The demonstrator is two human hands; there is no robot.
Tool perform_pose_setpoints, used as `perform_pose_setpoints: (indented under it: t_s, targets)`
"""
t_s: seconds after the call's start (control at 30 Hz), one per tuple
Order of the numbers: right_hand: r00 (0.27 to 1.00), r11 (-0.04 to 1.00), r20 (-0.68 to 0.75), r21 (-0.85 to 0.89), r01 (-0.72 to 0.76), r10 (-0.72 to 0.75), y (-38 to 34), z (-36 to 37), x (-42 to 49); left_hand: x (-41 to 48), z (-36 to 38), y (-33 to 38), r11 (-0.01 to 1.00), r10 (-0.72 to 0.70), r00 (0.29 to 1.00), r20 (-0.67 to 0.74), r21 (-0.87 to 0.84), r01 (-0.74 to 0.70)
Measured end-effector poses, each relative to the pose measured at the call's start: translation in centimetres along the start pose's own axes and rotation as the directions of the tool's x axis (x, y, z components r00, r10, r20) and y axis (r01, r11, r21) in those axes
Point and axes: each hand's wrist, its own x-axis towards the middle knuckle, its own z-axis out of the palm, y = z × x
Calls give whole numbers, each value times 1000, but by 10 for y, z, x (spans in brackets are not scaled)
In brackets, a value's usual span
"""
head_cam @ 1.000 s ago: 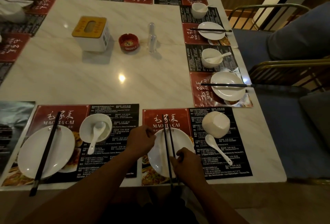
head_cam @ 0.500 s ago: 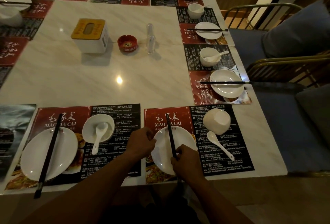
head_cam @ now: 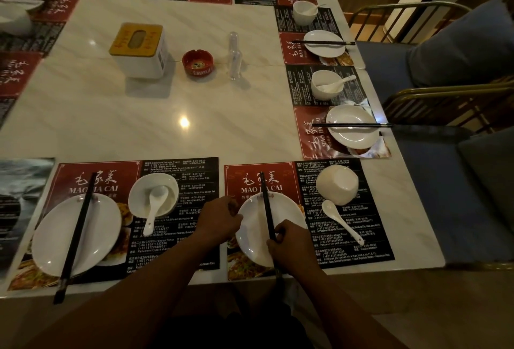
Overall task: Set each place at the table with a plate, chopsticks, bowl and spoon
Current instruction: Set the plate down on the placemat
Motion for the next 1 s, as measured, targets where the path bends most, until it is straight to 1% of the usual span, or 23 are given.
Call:
perform_pose_setpoints:
  t_s: [0.47,0.53,0.63,0.7,0.77,0.83,0.93,1.0]
  targets:
    - [1000,1000,14,-8,15,-15,1,0,1,0,3,4,999,-45,999,7,-8,45]
    - [1000,1000,-18,-5,22,-22,1,-4,1,0,3,4,999,-53,998,17,-10,53]
    - [990,1000,-137,15,25,-22,8,-13,4,0,5,2,997,-75,995,67,-9,76]
    - [977,999,-212,42,-16,25,17,-21,7,-1,6,1,996,-84,992,93,4,84]
    - [968,994,-235,76,-73,89,27,-27,11,0,7,-1,996,-89,990,112,13,88]
    - [971,989,-201,99,-109,128,36,-30,15,0,8,-2,994,-106,986,125,12,105]
    - [980,978,-112,150,-146,164,43,-30,19,2,7,-3,992,-122,984,131,4,123]
    - [981,971,-90,179,-156,174,45,-31,19,3,7,-3,993,-116,985,131,1,117]
